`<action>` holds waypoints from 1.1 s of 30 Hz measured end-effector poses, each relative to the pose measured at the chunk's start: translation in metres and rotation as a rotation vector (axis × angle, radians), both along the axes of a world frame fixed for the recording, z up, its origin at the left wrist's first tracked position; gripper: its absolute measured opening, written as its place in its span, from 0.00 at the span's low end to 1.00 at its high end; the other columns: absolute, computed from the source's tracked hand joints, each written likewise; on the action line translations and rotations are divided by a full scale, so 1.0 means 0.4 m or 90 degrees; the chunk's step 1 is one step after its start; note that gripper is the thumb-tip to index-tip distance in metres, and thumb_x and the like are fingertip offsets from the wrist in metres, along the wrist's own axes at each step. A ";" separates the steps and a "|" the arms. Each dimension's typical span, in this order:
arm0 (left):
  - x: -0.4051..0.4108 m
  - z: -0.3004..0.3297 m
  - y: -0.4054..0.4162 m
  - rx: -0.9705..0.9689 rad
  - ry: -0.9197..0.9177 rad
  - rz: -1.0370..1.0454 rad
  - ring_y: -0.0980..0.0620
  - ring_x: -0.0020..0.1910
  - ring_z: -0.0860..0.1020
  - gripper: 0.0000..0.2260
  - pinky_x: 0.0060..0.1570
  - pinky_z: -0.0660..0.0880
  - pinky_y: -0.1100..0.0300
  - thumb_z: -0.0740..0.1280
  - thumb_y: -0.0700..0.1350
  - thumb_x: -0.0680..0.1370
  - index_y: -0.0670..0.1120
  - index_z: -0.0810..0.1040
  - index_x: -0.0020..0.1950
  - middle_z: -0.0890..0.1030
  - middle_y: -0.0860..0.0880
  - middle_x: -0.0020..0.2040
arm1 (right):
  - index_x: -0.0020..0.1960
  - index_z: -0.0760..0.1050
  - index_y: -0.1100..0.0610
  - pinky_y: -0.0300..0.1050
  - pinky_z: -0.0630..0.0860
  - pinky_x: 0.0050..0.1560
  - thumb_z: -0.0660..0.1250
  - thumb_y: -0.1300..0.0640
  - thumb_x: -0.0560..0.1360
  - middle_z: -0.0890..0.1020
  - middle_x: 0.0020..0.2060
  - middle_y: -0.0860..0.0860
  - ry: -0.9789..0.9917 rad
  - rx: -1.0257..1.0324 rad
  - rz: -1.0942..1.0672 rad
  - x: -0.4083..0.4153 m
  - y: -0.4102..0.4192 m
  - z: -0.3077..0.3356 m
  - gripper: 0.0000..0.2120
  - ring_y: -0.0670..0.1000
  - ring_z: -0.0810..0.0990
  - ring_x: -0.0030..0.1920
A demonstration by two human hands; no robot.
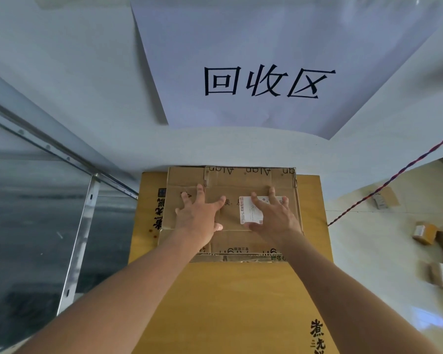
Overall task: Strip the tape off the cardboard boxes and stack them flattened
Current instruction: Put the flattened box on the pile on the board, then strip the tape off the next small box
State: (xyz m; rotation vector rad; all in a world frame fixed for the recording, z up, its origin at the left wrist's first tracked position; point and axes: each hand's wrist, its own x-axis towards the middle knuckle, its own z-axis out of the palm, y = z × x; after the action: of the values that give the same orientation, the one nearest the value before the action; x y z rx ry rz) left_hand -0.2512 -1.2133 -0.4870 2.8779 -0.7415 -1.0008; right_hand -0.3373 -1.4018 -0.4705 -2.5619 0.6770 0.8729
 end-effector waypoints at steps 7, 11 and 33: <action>-0.021 -0.026 -0.001 0.020 -0.057 -0.016 0.24 0.79 0.48 0.37 0.70 0.66 0.29 0.68 0.61 0.79 0.69 0.48 0.80 0.40 0.41 0.84 | 0.82 0.45 0.34 0.70 0.56 0.78 0.69 0.39 0.78 0.37 0.83 0.47 -0.026 -0.044 -0.040 -0.013 0.042 -0.021 0.42 0.64 0.39 0.82; -0.034 -0.046 0.006 0.002 -0.090 -0.016 0.25 0.79 0.48 0.37 0.70 0.66 0.29 0.68 0.61 0.79 0.70 0.46 0.80 0.39 0.41 0.84 | 0.81 0.46 0.33 0.71 0.55 0.78 0.71 0.40 0.77 0.38 0.83 0.47 -0.036 -0.054 -0.045 -0.014 0.041 -0.034 0.43 0.64 0.39 0.82; -0.066 0.267 0.094 -0.203 -0.162 -0.128 0.40 0.80 0.62 0.28 0.79 0.55 0.37 0.67 0.51 0.81 0.49 0.65 0.80 0.62 0.43 0.81 | 0.79 0.65 0.47 0.54 0.54 0.80 0.60 0.42 0.83 0.69 0.77 0.51 -0.323 -0.059 0.078 -0.089 0.138 0.200 0.26 0.54 0.64 0.79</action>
State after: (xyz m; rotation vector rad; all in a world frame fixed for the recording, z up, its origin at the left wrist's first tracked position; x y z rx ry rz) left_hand -0.2777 -1.1756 -0.3802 2.7132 -1.1107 -0.4711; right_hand -0.3729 -1.3467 -0.3903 -2.7644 0.4150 0.2009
